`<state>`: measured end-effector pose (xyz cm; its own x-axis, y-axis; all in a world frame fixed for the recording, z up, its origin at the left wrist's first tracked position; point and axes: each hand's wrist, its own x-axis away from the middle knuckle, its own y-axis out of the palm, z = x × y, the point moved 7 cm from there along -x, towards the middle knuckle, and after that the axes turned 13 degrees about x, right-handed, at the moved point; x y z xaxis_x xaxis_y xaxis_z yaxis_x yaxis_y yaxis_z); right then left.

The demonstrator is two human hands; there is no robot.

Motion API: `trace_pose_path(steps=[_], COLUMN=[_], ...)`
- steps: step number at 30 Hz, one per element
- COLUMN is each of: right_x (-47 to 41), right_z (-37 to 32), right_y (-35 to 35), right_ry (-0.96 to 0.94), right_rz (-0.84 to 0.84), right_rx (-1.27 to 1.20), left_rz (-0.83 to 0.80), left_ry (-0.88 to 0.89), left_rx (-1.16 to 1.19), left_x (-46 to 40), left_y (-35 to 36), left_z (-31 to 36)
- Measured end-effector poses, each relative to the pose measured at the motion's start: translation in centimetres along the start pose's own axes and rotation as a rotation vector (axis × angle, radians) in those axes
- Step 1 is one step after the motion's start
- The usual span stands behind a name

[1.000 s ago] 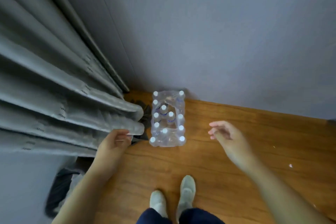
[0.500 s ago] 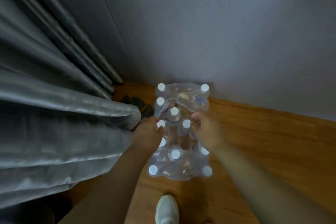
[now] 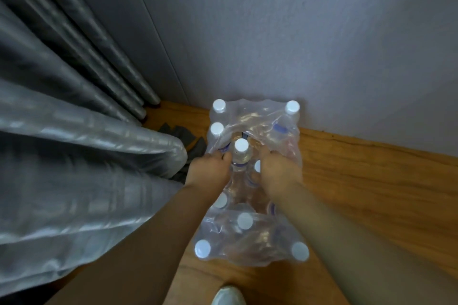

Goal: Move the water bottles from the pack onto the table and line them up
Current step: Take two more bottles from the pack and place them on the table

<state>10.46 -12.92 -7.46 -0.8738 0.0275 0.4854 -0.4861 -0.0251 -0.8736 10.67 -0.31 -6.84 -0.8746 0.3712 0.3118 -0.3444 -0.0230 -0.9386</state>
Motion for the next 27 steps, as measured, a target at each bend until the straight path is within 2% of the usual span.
trace_pose_path(steps=[3,5,9,17,21,27], right_x=[0.7,1.7,5.1,14.7,20.2,29.7], right_z=[0.1,0.0,-0.3,-0.8,-1.3,-2.1], right_y=[-0.9,-2.4,-7.0,-21.5,-30.5,-44.3], right_ry=[-0.013,-0.024,-0.039,-0.021,-0.048,-0.113], right_rz=[-0.016,-0.013,0.031,0.052,0.095,0.229], right_rx=[-0.061,-0.121,-0.151,-0.154,-0.184,-0.174], left_rz=[-0.049,0.016,0.029,0.125,0.159,0.323], left_ry=[-0.050,-0.052,-0.033,-0.077,-0.160,-0.327], left_rx=[0.051,0.063,0.025,0.158,0.196,0.261], left_x=[-0.6,0.2,2.6,10.9,16.6,27.7], left_y=[-1.1,-3.1,-7.0,-24.5,-33.7,-46.0], left_z=[0.0,0.2,1.3,2.6,2.3,1.3])
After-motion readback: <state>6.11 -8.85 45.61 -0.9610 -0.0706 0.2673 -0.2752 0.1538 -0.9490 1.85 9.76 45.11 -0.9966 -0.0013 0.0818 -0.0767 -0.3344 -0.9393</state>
